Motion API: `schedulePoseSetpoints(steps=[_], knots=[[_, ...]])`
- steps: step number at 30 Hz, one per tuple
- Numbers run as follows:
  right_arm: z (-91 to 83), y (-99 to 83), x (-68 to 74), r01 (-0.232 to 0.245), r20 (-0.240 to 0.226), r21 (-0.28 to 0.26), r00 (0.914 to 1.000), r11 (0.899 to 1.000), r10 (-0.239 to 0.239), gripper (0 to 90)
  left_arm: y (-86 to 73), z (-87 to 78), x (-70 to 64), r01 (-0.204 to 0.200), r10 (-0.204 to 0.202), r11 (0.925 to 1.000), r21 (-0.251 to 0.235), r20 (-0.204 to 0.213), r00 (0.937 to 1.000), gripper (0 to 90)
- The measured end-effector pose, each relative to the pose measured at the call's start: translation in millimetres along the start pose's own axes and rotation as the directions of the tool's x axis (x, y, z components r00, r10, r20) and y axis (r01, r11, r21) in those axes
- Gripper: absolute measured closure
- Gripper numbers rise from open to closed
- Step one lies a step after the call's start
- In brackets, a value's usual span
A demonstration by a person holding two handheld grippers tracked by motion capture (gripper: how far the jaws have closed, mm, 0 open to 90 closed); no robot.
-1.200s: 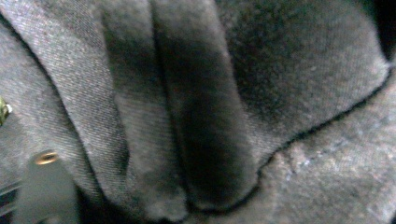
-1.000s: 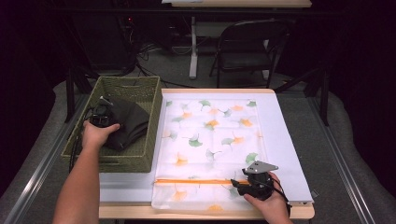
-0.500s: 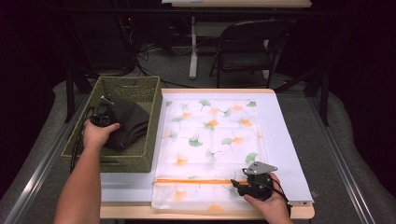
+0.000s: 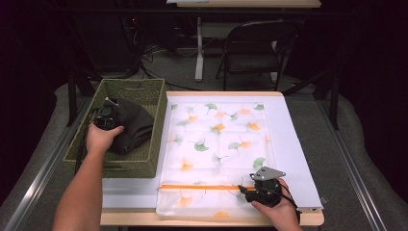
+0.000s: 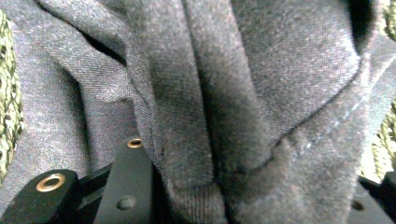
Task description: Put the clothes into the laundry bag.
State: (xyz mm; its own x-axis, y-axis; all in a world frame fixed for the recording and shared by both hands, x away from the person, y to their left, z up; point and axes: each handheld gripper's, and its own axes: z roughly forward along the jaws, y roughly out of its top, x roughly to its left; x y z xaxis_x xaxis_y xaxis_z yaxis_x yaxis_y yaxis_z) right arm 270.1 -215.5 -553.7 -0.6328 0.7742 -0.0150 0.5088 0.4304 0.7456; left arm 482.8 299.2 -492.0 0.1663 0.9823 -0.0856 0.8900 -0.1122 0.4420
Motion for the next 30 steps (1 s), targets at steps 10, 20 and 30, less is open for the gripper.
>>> schedulePoseSetpoints(steps=[10,20,30], knots=[[1.3,1.0,-1.5,0.007,-0.006,-0.003,1.0000,1.000,-0.007,37.7,2.6,-19.0,-0.7,0.007,-0.007,0.9998,-0.018,0.026,0.9997,60.3],[3.5,3.8,0.2,0.021,-0.015,-0.007,0.9997,1.000,-0.021,37.7,11.9,-49.1,-7.2,-0.028,0.028,0.9995,-0.017,0.009,0.9996,60.2],[5.7,7.7,1.6,0.018,-0.030,-0.006,0.9994,1.000,-0.019,37.7,14.3,-74.8,-12.3,-0.040,0.040,0.9990,-0.021,0.011,0.9991,60.1]])
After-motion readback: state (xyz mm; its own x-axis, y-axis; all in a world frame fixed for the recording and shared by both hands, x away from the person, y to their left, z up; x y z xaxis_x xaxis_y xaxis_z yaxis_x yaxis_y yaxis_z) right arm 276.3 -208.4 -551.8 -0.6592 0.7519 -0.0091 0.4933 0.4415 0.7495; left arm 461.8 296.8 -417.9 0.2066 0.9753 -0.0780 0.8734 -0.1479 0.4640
